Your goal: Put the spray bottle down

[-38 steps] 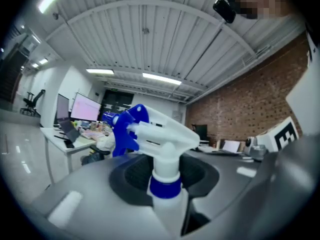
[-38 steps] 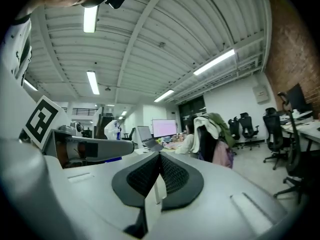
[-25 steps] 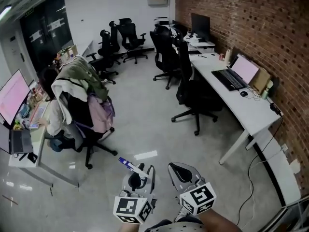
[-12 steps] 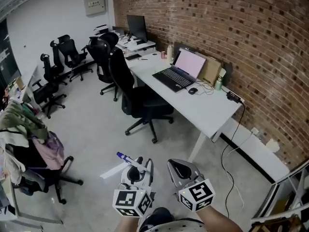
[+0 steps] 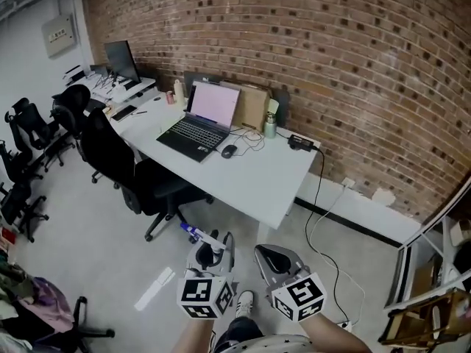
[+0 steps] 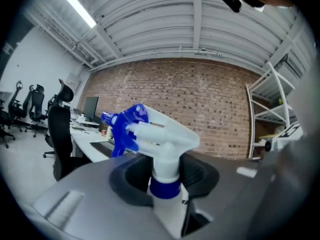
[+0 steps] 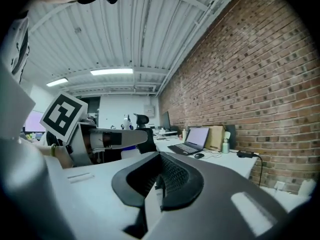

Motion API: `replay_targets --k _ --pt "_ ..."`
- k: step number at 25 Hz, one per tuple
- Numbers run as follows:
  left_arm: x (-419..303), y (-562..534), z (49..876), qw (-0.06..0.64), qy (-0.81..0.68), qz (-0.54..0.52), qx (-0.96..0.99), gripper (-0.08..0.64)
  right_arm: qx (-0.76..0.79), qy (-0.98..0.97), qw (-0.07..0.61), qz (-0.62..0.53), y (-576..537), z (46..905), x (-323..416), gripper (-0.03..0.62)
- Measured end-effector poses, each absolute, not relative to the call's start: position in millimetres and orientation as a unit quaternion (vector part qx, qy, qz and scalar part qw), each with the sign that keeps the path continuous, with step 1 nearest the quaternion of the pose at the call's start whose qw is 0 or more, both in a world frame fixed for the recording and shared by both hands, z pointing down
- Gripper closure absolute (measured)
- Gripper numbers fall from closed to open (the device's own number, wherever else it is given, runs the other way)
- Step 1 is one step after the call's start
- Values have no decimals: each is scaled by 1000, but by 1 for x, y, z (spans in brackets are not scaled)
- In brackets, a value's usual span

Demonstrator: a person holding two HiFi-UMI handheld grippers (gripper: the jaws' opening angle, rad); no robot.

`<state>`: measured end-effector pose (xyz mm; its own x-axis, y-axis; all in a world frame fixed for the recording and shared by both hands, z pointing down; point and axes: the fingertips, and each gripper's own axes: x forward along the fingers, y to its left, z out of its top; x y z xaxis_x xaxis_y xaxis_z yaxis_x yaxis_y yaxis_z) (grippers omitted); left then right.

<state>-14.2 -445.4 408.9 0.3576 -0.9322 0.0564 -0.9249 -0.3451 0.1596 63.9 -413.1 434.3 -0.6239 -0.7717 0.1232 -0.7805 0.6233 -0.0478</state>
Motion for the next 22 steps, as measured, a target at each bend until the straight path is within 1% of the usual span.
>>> replay_targets --k 5,12,17,22 --pt "23 -538 408 84 -519 -12 851 434 483 -873 44 57 -495 432 91 597" --pt "79 -663 417 61 -460 0 886 434 555 -828 37 71 -591 440 142 597" --pt "110 -735 422 52 -433 2 900 434 576 -813 26 84 -635 448 163 597" --pt "130 -777 440 48 -420 15 906 434 591 -800 29 98 -660 463 171 597"
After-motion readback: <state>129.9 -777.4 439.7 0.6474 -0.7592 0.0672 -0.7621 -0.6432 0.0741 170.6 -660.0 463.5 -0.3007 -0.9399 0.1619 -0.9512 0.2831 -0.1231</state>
